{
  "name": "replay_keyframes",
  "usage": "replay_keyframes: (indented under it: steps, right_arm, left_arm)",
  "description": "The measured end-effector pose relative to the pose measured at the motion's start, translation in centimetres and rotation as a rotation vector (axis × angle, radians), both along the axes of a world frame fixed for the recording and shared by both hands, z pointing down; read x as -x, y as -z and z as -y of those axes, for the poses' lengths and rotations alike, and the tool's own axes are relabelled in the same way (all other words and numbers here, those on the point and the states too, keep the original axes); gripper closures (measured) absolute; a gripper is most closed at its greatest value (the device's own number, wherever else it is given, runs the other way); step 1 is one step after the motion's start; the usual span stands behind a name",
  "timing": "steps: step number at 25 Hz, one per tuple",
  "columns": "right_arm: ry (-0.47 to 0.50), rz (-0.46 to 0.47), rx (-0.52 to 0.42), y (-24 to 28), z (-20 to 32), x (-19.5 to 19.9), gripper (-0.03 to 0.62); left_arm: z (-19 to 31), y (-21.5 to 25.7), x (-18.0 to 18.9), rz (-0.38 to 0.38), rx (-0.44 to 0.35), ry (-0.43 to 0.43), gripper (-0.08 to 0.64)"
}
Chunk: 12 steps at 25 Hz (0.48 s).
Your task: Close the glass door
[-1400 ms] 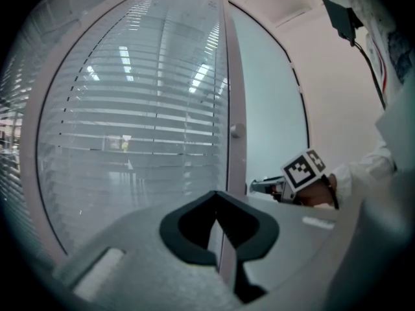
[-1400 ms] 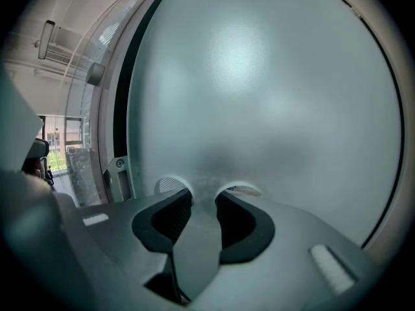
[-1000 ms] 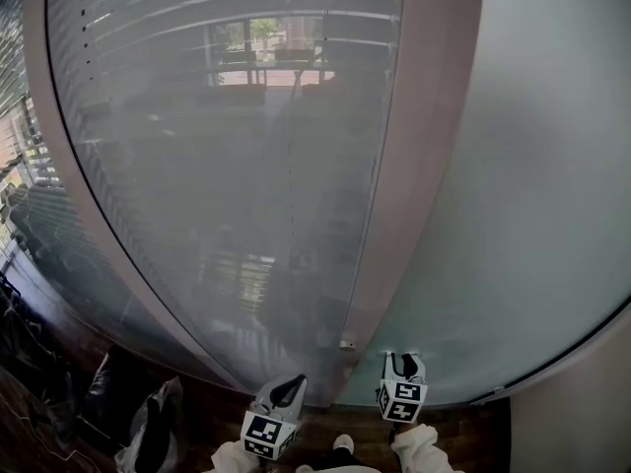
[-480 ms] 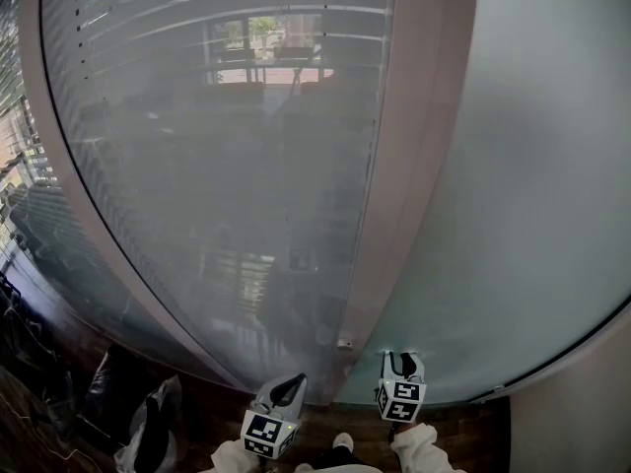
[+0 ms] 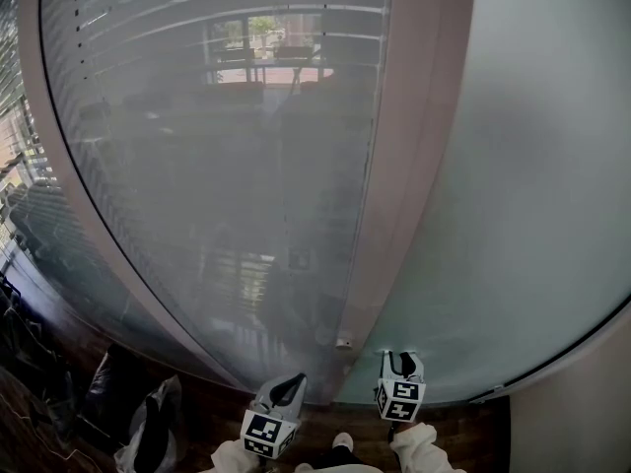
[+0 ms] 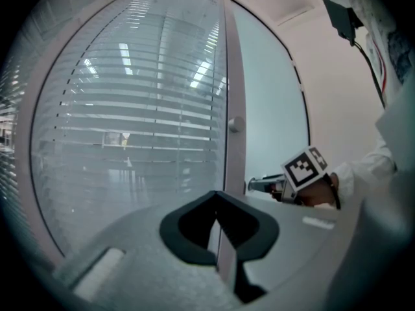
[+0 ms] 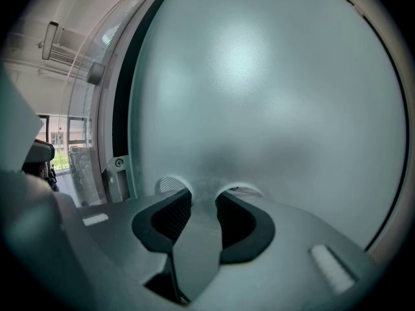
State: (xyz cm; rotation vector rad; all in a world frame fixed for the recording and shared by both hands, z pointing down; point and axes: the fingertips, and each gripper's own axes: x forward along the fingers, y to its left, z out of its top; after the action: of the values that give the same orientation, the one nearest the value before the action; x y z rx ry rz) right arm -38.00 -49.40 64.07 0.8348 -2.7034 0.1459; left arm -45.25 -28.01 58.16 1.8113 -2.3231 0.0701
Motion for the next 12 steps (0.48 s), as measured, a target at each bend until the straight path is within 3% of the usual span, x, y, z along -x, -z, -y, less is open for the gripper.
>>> replay_keyframes:
  steps: [12]
  right_arm:
    - [-0.001,-0.004,-0.017,0.0,0.0,-0.2,0.465]
  left_arm:
    - [-1.4,0.1,0.5,0.004,0.008,0.03,0.558]
